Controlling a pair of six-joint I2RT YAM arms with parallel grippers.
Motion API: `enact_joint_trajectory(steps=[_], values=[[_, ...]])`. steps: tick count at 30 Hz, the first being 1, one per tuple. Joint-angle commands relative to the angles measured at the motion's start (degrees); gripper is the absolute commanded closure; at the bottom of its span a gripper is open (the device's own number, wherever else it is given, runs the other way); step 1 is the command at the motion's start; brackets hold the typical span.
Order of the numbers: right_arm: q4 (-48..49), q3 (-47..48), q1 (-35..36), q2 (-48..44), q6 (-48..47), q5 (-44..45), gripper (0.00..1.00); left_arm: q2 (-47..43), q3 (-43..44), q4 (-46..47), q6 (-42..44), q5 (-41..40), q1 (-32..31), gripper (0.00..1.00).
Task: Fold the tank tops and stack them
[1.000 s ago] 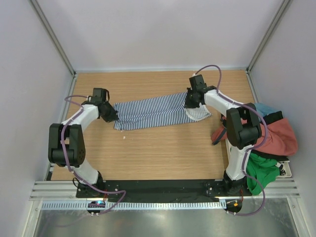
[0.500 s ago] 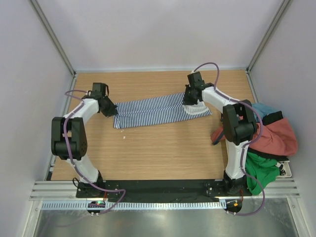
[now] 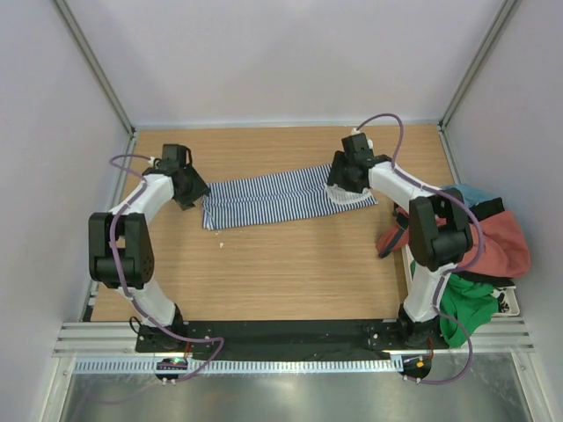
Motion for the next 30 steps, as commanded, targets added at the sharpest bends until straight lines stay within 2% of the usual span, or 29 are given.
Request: enact_joint_trajectory(steps=[1, 3, 6, 12, 16, 25, 26, 29, 30], values=[[3.2, -5.7, -0.1, -8.1, 1.0, 1.4, 0.38, -2.8, 2.8, -0.7, 1.9, -1.1, 0.3, 0.44], [4.0, -8.6, 0.0, -11.3, 1.5, 1.2, 0.47, -2.3, 3.3, -0.6, 2.4, -0.9, 0.3, 0.44], [5.9, -14.8, 0.0, -15.3, 3.5, -0.2, 0.52, -0.6, 4.9, -0.6, 2.9, -0.3, 0.3, 0.47], [8.2, -22.3, -0.3, -17.8, 7.3, 2.7, 0.51, 7.1, 12.4, -1.7, 3.7, 0.2, 0.3, 0.46], [9.8, -22.5, -1.4, -15.7, 8.6, 1.5, 0.47, 12.4, 18.0, -2.6, 3.9, 1.1, 0.3, 0.42], [12.3, -19.6, -2.8, -10.8, 10.8, 0.6, 0.47, 19.7, 22.1, -2.8, 4.0, 1.1, 0.2, 0.44], [12.2, -19.5, -2.9, -10.5, 10.8, 0.4, 0.47, 20.3, 22.6, -2.8, 4.0, 1.1, 0.1, 0.45], [12.4, -18.7, -3.0, -9.4, 11.1, 0.3, 0.49, 22.6, 24.1, -2.8, 4.0, 1.1, 0.1, 0.58], [12.5, -18.6, -3.1, -9.0, 11.1, 0.5, 0.5, 22.9, 24.2, -2.9, 3.8, 1.1, 0.2, 0.69]])
